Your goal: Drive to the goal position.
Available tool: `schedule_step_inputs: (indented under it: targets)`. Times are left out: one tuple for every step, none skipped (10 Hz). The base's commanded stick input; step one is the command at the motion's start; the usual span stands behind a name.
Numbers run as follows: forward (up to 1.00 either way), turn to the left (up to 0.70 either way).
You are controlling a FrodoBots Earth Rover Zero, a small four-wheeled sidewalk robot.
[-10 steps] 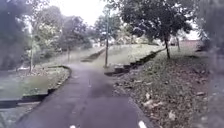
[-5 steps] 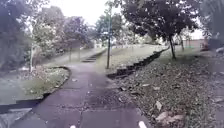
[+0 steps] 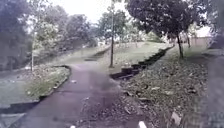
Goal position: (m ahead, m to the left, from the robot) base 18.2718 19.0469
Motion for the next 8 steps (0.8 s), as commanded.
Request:
schedule_step_inputs:
  targets:
    - [0.70, 0.24]
    - [0.70, 0.05]
    - [0.70, 0.29]
    - [0.70, 0.34]
    - [0.70, 0.00]
    - [0.70, 0.00]
    - [0.70, 0.00]
    - [0.70, 0.00]
